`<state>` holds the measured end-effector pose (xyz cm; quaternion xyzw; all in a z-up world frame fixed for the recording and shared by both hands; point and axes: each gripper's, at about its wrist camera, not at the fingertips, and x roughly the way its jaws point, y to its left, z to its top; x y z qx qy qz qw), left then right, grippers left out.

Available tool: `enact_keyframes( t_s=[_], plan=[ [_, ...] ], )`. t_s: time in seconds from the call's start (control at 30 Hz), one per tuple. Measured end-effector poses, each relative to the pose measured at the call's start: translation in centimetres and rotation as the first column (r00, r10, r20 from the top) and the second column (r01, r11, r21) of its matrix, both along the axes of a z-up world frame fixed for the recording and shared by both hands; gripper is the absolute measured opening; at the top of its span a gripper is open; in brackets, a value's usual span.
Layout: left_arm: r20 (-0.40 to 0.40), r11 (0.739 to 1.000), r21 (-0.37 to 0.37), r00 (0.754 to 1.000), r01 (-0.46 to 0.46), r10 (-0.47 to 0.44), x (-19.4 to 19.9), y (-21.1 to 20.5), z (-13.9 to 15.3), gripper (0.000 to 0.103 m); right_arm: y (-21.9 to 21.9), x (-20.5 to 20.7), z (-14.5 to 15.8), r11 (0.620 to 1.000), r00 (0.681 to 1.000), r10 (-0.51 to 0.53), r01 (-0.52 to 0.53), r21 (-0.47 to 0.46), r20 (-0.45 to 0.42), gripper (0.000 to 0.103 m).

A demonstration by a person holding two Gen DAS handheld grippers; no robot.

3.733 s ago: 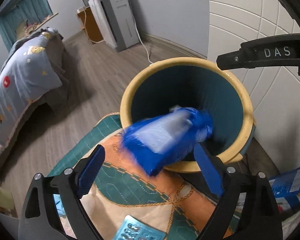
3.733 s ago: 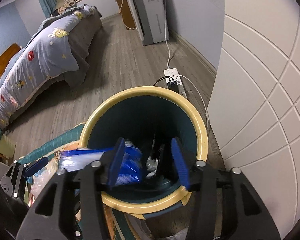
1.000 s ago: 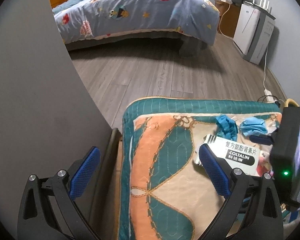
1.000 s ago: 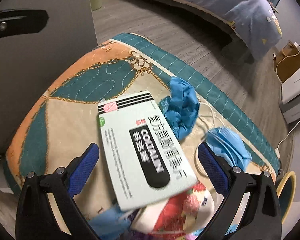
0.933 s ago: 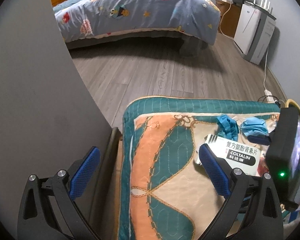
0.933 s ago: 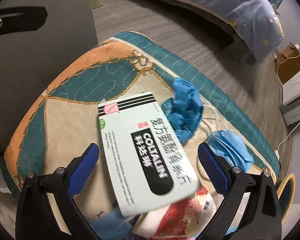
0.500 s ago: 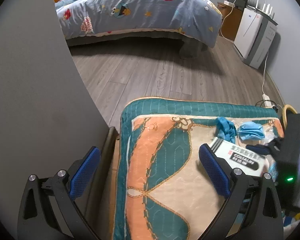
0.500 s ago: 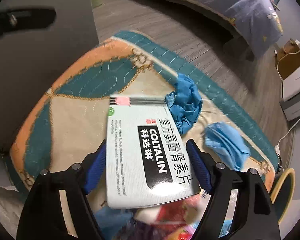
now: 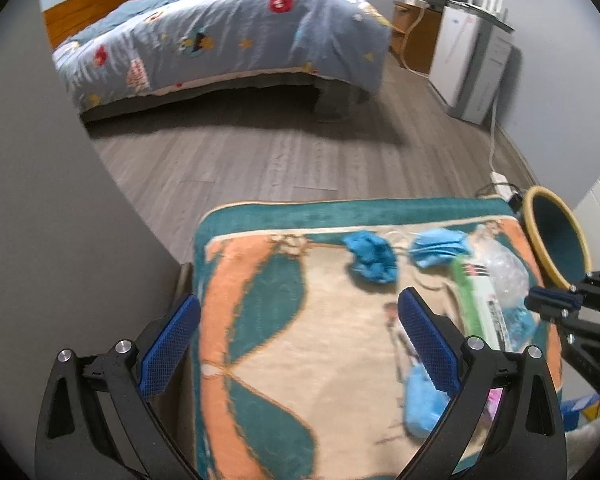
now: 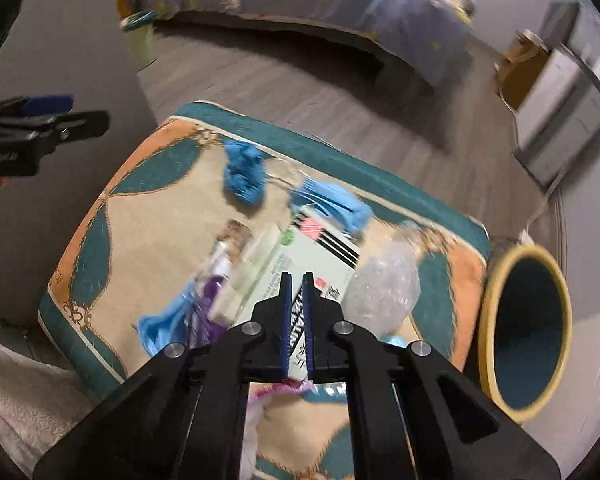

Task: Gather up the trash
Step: 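Grasp the white COLTALIN medicine box with the right tool and lift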

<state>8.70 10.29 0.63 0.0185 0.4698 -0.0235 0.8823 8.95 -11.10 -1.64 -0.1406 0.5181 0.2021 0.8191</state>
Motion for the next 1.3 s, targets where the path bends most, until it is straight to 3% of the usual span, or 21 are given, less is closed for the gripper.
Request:
enact_keyframes(
  t_s=[0.1, 0.17, 0.2, 0.3, 0.4, 0.47, 0.53, 0.8, 0.83, 1.17, 1.3],
  plan=[
    [-0.002, 0.999, 0.024, 1.0, 0.025, -0.025, -0.5, -1.5, 0.1, 0.098, -1.3, -0.1, -0.5, 0.998, 0.998, -0.051, 0.052, 0.02, -0.029, 0.015],
    [-0.014, 0.999, 0.043, 1.0, 0.008, -0.008, -0.6, -1.9, -0.1, 0.098, -1.7, -0.1, -0.9, 0.996, 0.996, -0.078, 0.079, 0.033, -0.046, 0.062],
    [-0.017, 0.999, 0.037, 1.0, -0.002, 0.002, -0.7, -2.0, -0.2, 0.098, -1.9, -0.3, -1.0, 0.995, 0.995, -0.092, 0.093, 0.04, -0.041, 0.068],
    [-0.018, 1.0, -0.005, 1.0, -0.003, 0.003, -0.9, -2.3, -0.1, 0.098, -1.7, 0.2, -2.4, 0.993, 0.992, -0.116, 0.117, 0.024, -0.053, 0.068],
    [-0.018, 0.999, 0.016, 0.999, 0.032, -0.032, -0.7, -3.1, -0.6, 0.098, -2.2, 1.2, -4.6, 0.99, 0.984, -0.142, 0.142, -0.012, -0.105, 0.068],
    [-0.032, 0.997, 0.046, 0.998, 0.061, -0.059, -0.3, -3.5, -1.3, 0.098, -2.6, 1.5, -5.5, 0.988, 0.979, -0.153, 0.154, -0.001, -0.136, 0.079],
    [-0.044, 0.995, 0.062, 0.996, 0.081, -0.079, 0.1, -4.0, -1.8, 0.098, -3.0, 2.0, -6.7, 0.986, 0.971, -0.158, 0.164, 0.018, -0.18, 0.082],
    [-0.059, 0.99, 0.073, 0.991, 0.125, -0.121, 1.2, -5.2, -2.7, 0.098, -4.1, 3.4, -9.7, 0.975, 0.935, -0.17, 0.204, 0.083, -0.311, 0.079],
    [-0.061, 0.988, 0.08, 0.99, 0.134, -0.129, 1.3, -5.4, -2.8, 0.098, -4.1, 3.5, -9.6, 0.977, 0.937, -0.162, 0.197, 0.086, -0.311, 0.071],
    [-0.09, 0.982, 0.062, 0.98, 0.181, -0.175, 1.5, -7.9, -3.9, 0.098, -5.4, 1.8, -3.9, 0.987, 0.975, -0.132, 0.146, 0.068, -0.178, 0.07],
    [-0.111, 0.977, 0.047, 0.973, 0.207, -0.201, 1.4, -9.5, -4.7, 0.098, -7.0, 0.0, -0.6, 0.991, 0.986, -0.133, 0.131, -0.02, -0.102, 0.07]
  ],
)
